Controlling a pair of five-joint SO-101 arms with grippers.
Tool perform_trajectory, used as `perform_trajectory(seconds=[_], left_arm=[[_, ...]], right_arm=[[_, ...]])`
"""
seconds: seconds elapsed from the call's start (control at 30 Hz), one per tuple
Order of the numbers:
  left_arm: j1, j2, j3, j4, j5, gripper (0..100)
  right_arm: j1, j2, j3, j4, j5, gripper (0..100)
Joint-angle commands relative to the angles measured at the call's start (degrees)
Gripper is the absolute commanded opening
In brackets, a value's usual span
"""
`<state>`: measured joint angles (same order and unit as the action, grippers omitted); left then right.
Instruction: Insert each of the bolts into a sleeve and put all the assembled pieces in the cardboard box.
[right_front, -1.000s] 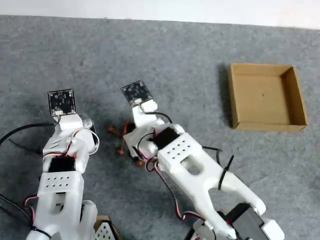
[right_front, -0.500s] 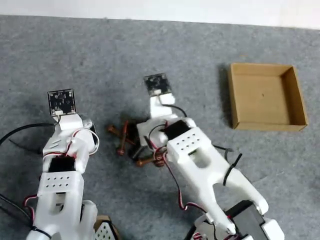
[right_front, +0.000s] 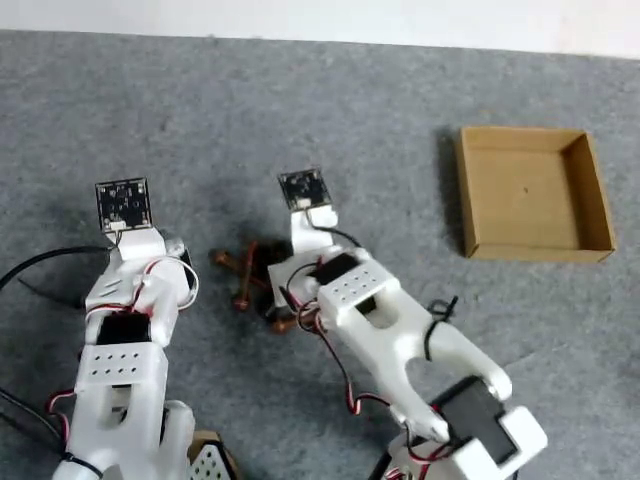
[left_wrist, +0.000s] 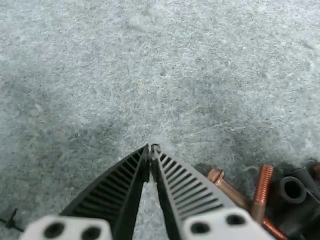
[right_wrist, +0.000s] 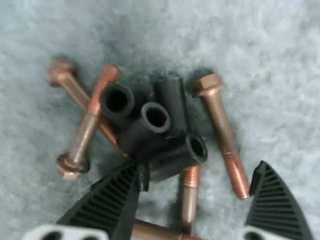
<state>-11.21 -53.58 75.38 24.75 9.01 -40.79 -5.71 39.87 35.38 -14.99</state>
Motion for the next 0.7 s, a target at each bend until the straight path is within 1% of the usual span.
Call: perform_trajectory(seconds=[0.0, 0.67], left_arm=[[0.48, -0.92, -0.22, -1.23, -0.53, 3], [0.48, -0.92, -0.22, -1.23, -0.53, 3]], right_arm=[[-0.57, 0.48, -0.40, -1.27, -0.44, 29.6], [-0.84, 0.92, -0.04, -1.71, -0.44, 29.6]])
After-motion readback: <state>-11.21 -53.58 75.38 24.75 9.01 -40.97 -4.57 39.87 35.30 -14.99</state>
